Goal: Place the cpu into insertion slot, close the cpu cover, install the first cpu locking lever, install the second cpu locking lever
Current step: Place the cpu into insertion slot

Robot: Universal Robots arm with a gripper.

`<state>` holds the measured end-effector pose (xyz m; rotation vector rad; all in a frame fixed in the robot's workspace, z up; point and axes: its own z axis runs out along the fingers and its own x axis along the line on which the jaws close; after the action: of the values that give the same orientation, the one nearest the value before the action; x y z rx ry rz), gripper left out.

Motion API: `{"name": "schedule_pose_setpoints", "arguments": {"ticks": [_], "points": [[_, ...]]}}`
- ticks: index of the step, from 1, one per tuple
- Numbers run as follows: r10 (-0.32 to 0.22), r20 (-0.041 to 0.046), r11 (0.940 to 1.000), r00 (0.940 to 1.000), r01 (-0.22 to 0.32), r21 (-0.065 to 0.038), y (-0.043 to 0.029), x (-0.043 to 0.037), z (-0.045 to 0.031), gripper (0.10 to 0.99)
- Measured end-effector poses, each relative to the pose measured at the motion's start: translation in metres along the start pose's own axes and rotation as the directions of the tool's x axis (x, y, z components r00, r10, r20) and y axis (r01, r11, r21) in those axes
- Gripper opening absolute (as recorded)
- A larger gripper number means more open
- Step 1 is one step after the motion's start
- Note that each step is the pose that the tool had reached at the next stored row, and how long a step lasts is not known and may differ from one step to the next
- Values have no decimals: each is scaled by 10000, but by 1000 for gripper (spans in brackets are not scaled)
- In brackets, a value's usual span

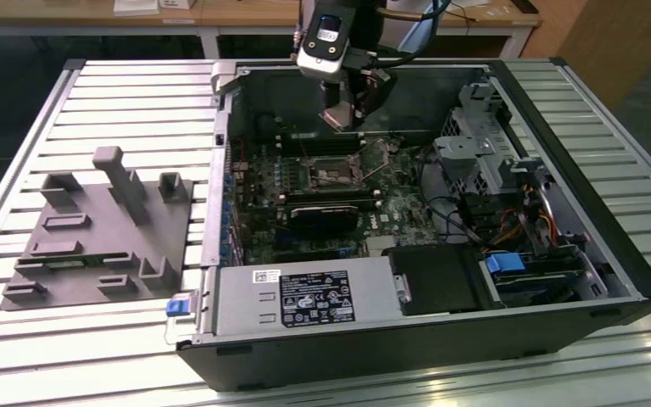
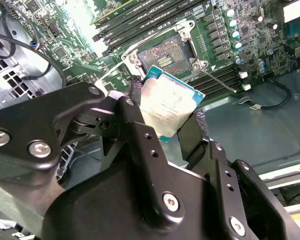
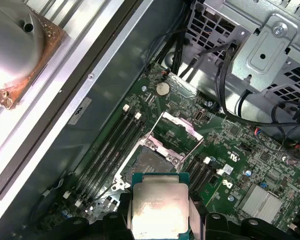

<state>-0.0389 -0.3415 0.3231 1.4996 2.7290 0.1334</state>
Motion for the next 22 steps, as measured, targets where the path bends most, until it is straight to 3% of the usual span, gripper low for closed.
{"name": "schedule_pose_setpoints", "arguments": {"ticks": [22], "points": [[619,54,9981,9981,-619,-14,-2,0,23,537]]}}
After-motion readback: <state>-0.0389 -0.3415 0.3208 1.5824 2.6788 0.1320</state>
